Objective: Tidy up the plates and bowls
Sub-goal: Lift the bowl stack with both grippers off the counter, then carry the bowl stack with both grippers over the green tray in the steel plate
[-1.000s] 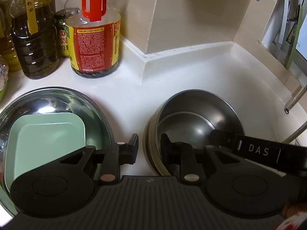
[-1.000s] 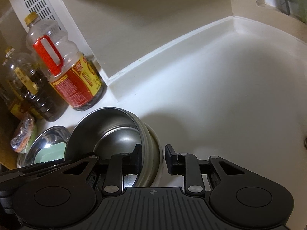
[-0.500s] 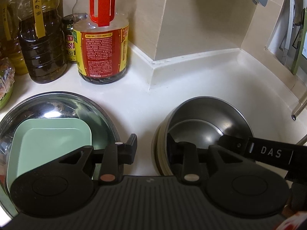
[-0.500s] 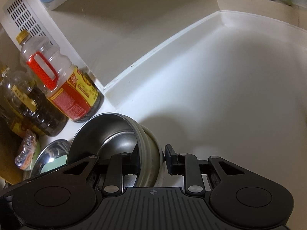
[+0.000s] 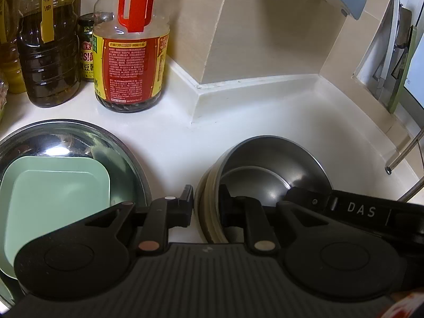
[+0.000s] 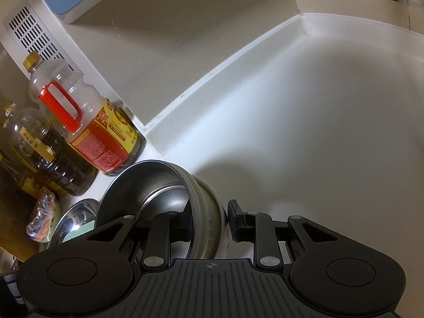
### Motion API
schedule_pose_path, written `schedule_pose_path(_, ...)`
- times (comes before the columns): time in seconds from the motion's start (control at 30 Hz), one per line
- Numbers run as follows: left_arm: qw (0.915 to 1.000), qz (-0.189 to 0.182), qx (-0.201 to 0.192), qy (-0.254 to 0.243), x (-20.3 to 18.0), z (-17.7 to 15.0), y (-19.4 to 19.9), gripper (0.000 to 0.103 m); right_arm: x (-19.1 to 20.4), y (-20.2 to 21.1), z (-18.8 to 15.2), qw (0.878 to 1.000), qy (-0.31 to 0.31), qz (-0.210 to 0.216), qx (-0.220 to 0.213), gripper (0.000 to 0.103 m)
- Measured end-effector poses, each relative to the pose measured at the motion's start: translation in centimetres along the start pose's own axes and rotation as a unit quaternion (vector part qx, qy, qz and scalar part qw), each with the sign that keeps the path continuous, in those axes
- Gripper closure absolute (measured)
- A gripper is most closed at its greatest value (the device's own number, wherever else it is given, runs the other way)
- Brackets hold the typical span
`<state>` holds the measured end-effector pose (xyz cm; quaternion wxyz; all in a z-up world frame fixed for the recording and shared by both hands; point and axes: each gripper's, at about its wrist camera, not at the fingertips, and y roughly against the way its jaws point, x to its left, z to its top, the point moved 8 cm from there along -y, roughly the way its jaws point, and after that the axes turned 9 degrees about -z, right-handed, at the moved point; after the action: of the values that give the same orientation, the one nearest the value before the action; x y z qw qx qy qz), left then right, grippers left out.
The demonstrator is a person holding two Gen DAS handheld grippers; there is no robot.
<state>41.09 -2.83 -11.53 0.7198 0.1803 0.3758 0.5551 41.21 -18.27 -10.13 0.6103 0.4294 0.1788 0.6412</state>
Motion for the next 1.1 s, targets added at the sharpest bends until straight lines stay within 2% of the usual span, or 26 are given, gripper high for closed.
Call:
schedule_pose_path(0.33,1.0000,-0.005,-0.002,-0.007,-0.5,0.2,0.0,0.086,0.2,0.1,0.2,1.000,-0.002,-0.006,-0.002,0.079)
schedule_pose_path(0.63,0.9997,-0.010,-0.020,-0.010,-0.8,1.4,1.1,0.086,1.0,1.3,1.5,1.000,0.008,-0.002,-0.016,0.079)
schedule_pose_path(0.87,0.9988,0.001,-0.050,0.002,0.7,3.3,3.6,0.086,4.3,2.1,2.7,0.999,0.034,0.017,-0.027,0.079)
schedule_pose_path(1.1,0.9951,0.040,-0.086,0.027,4.2,5.0,7.1,0.085,9.8,1.9,3.0,0.995,0.070,0.060,-0.027,0.079)
